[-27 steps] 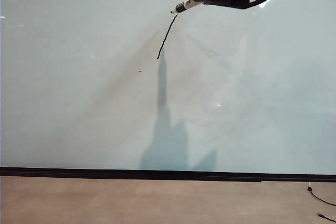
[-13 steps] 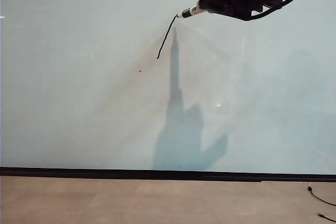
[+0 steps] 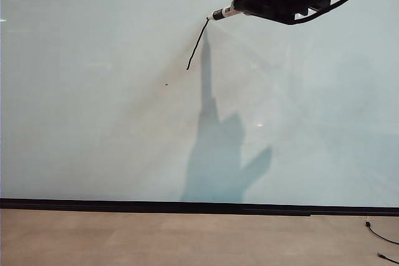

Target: Pick up the pen on the shelf to the right of the whiteboard and write the letter A.

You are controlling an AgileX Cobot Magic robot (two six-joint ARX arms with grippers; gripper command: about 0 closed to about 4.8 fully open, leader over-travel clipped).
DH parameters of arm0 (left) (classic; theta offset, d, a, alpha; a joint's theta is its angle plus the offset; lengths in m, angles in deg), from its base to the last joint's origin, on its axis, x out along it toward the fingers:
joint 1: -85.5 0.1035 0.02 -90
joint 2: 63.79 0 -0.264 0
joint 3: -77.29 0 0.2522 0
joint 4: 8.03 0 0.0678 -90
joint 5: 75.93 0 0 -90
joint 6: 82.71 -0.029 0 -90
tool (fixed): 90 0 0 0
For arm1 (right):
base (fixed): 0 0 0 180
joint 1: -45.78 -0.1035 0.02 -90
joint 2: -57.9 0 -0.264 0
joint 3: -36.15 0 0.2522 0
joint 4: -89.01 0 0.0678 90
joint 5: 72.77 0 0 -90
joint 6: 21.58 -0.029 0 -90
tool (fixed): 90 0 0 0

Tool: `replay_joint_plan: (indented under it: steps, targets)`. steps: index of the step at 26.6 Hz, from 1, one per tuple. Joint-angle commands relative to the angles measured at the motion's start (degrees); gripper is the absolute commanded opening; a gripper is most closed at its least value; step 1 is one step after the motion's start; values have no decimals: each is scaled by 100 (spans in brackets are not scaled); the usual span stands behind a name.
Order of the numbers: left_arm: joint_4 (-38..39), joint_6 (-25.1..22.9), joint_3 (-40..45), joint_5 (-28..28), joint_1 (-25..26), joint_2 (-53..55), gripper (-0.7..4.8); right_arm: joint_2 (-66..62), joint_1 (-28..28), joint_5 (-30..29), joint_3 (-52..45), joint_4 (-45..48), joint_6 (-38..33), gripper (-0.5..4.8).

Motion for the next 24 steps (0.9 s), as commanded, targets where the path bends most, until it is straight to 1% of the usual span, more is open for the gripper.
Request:
replay_joint_plan:
  steps: [1,6,13,19,24]
  targets:
    - [-35,-26,-17,26,0,4,-4,13,15,-24,55,107,-28,-5]
    - [-35,-24,-17,26,0,4,-4,-59,15,-24,151,55,-46,-5]
    - [-37,-26,-17,26,0,4,-5,-72,15,313,164,-107,-79,-5]
    - [-35,-26,-17,26,0,4,-5,-72,15,479,164,-334,-116,-5]
    - [-35,-26,-17,28,0,4,-4,-72,15,496,157,-398,-118,-5]
